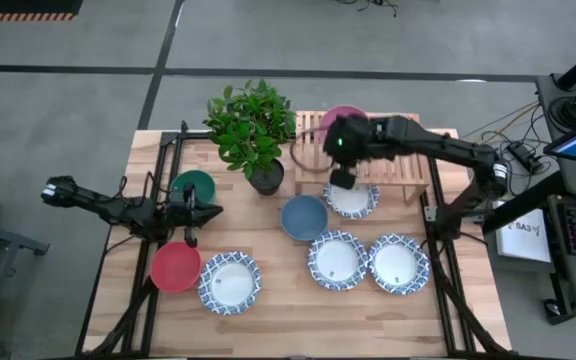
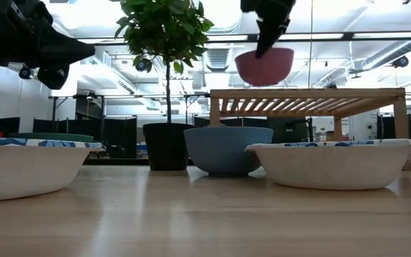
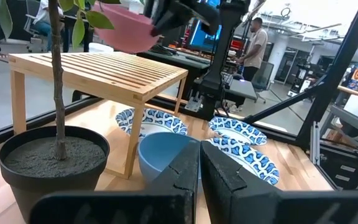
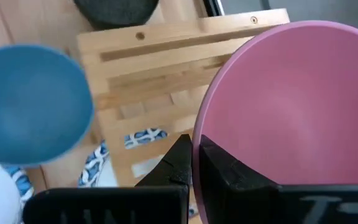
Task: Place and stack bowls onto a shelf
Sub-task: Put the pink bowl on the shelf
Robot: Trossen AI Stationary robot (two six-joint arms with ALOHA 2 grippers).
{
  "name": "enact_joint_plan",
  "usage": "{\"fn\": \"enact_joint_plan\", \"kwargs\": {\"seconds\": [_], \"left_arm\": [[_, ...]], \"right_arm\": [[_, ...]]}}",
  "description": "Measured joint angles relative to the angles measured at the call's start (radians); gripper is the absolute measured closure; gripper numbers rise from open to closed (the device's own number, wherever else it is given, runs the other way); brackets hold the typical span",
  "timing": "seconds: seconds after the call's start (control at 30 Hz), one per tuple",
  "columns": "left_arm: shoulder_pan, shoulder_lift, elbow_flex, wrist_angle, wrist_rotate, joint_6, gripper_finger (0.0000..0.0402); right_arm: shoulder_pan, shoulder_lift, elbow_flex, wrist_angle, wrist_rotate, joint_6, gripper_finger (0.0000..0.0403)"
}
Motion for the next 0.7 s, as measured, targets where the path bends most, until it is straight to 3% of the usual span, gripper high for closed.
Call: {"fn": "enact_joint_plan", "kwargs": {"seconds": [0.2,0.7], "left_arm": [[0.000,0.000,0.000,-0.002,0.000,0.000,0.0402],[0.000,0.000,0.000,0.000,0.000,0.000,0.0402]], "right_arm": [[-0.089,0.036,0.000,0.098,-0.125,-0.036,0.0394],[-0.109,0.091,-0.001,0.119,-0.129,-0.024,0.0394]]}}
